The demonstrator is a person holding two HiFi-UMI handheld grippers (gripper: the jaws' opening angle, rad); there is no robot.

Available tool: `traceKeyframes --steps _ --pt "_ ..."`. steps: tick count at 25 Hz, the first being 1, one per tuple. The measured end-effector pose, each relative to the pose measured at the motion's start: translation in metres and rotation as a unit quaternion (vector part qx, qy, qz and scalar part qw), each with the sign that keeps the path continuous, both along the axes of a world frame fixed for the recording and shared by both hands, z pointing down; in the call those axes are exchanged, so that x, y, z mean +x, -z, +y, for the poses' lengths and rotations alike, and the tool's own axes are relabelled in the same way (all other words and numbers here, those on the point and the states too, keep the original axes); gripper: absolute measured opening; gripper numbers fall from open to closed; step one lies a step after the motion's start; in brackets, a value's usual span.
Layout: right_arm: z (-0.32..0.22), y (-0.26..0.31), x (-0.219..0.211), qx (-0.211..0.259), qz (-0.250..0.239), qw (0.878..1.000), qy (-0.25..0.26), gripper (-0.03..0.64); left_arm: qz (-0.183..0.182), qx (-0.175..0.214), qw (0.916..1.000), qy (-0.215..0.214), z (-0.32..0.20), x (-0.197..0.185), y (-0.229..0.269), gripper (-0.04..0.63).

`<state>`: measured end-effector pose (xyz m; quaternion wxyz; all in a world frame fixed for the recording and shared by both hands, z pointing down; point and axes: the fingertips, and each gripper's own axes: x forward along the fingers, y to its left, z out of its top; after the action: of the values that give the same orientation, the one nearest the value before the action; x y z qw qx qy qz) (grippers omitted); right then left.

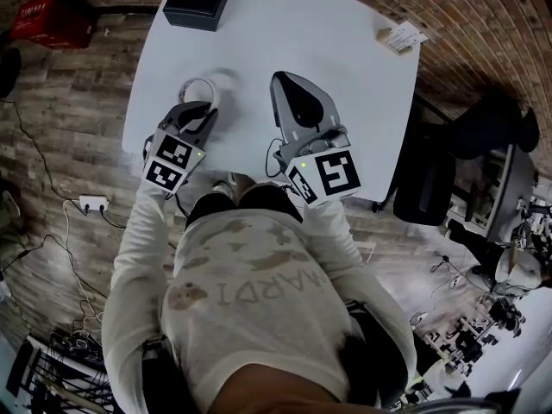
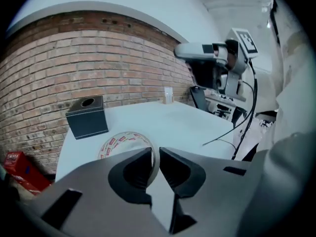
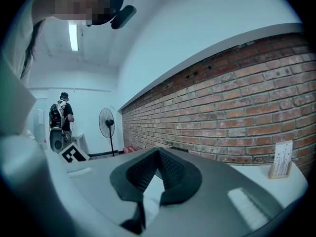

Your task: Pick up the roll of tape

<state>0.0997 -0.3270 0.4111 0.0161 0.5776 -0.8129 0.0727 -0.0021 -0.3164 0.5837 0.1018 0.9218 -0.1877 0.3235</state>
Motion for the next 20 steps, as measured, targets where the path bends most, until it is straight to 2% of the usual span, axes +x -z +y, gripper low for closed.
traceKeyframes --steps 8,15,20 --pt "0.013 0.014 -0.011 0.012 0.008 1.000 0.003 0.011 0.090 0.039 0.9926 0.071 -0.001 -0.021 0.067 0.054" --pt "0.030 0.028 -0.022 0.024 0.015 1.000 0.005 0.011 0.163 0.074 0.9776 0.110 0.006 -0.040 0.120 0.054" --pt "0.042 0.040 -0.031 0.037 0.019 0.999 0.006 0.011 0.189 0.111 0.9682 0.119 0.014 -0.053 0.150 0.052"
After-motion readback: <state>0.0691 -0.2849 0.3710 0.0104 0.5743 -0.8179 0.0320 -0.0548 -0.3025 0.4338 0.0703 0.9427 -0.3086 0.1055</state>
